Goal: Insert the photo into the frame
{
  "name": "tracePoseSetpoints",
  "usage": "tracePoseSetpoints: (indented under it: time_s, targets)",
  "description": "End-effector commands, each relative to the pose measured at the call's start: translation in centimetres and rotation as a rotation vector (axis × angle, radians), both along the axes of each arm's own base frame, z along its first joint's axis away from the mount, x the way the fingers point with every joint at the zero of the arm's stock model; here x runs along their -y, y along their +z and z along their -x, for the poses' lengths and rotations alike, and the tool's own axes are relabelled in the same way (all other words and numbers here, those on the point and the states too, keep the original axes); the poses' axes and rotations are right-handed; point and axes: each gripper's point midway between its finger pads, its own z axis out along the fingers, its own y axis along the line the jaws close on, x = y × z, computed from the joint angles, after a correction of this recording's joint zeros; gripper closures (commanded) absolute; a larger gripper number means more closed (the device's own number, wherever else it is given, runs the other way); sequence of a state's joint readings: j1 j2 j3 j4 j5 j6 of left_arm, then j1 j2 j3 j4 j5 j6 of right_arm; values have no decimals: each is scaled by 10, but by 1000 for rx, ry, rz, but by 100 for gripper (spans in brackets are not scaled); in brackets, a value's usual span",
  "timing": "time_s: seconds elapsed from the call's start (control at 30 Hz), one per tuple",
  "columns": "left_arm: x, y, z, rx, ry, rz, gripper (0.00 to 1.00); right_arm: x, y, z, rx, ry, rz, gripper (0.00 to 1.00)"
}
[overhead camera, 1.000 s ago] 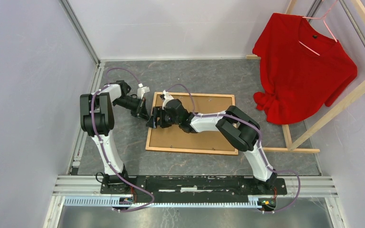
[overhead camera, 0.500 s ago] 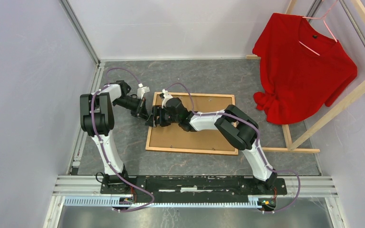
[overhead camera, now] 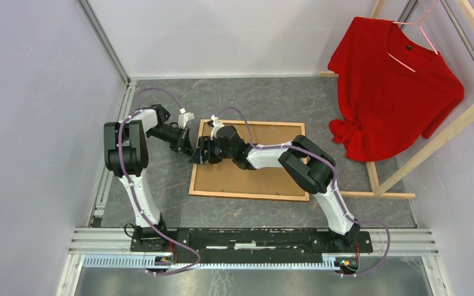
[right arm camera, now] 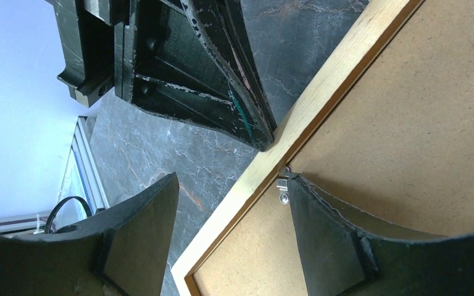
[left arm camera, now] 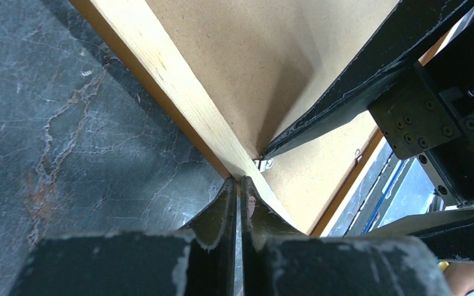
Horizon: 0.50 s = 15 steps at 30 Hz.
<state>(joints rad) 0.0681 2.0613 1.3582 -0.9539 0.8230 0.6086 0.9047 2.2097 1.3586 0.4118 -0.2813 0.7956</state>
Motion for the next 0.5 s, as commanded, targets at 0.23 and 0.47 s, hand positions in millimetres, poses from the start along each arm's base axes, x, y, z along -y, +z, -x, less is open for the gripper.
tracePoseSetpoints:
  time_s: [0.23,0.47]
  targets:
    - [-6,-11,-9,57,-16,-62,96,-12,-6,4,-16,64,-17,29]
    - [-7,-12,-9,57,-16,-62,96,-8,3,-8,11,46,-13,28]
